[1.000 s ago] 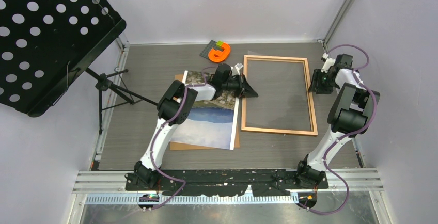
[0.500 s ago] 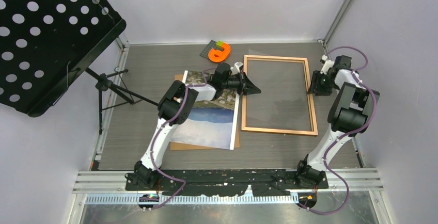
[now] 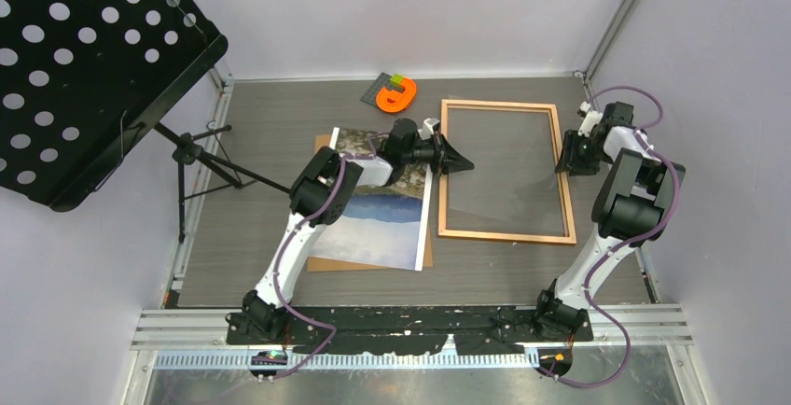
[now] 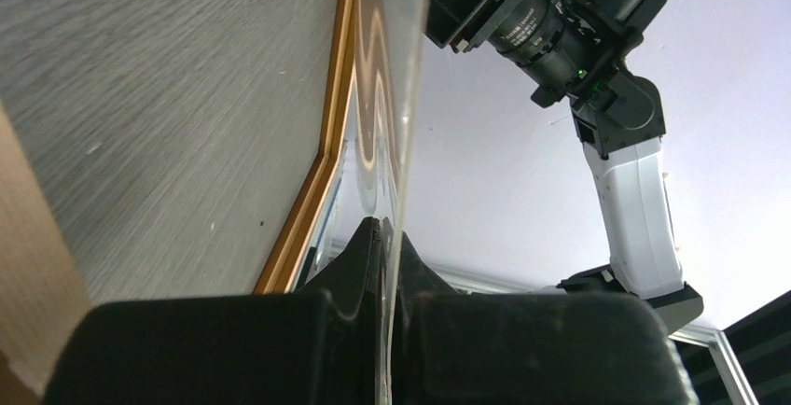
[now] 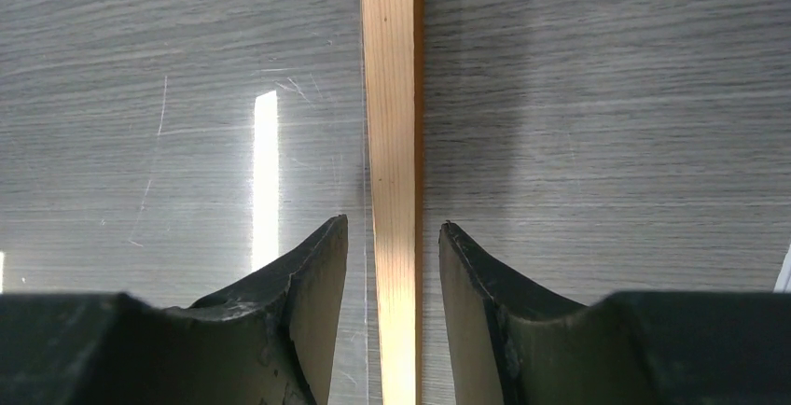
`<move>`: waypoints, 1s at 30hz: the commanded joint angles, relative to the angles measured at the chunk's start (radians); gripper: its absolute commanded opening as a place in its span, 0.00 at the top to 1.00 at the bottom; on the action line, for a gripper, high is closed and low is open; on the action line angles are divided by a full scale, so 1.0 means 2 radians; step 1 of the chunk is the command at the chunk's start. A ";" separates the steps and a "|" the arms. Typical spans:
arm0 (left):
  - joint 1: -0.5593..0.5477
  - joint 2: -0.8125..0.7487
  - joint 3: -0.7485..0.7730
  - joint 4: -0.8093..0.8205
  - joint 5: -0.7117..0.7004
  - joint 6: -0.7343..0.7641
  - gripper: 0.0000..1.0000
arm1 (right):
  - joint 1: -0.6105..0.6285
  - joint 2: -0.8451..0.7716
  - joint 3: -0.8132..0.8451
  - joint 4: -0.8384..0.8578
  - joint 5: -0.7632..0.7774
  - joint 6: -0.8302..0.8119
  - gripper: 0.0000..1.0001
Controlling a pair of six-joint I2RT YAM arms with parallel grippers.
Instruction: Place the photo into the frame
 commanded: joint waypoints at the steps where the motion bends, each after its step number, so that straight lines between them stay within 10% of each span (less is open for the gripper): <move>1: -0.003 -0.006 -0.006 0.056 -0.012 -0.031 1.00 | 0.003 -0.004 0.000 0.001 0.005 -0.003 0.52; 30: -0.008 0.005 0.018 0.043 -0.008 0.061 1.00 | -0.021 0.006 0.032 -0.020 -0.036 0.032 0.45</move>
